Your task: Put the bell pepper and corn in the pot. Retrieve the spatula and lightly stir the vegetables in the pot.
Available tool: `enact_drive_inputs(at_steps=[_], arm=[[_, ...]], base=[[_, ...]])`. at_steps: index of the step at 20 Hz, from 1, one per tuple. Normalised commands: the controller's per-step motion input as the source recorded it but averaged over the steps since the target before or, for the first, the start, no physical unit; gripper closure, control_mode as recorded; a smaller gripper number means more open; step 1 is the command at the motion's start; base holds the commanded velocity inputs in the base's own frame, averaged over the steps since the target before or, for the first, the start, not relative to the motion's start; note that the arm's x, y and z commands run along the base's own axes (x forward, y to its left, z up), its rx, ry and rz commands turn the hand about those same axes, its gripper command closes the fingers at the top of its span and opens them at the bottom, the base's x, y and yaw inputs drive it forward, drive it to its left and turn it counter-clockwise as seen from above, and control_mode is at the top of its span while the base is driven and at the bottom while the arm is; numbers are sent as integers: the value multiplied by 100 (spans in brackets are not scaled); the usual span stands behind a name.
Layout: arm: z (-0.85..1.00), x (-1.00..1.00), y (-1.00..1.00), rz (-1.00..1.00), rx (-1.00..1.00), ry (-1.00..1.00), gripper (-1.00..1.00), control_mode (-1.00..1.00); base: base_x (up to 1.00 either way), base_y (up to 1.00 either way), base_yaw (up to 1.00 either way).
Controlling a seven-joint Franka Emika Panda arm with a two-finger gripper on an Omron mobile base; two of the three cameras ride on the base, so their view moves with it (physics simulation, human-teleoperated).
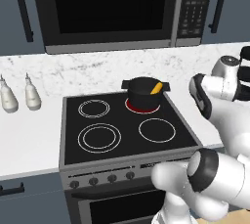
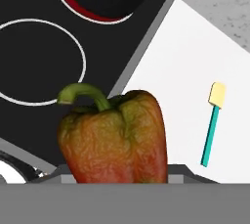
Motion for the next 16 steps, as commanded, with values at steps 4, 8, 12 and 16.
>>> enact_drive_inputs(at_steps=[4, 8, 12, 16], arm=[[38, 48, 100, 0, 2, 4, 100, -100], [29, 72, 100, -7, 0, 0, 100, -100], [-1, 92, 93, -17, 0, 0, 100, -100], [0, 87, 64, -18, 0, 2, 100, -100]], base=[[0, 0, 0], [0, 0, 0], [0, 0, 0], [0, 0, 0]])
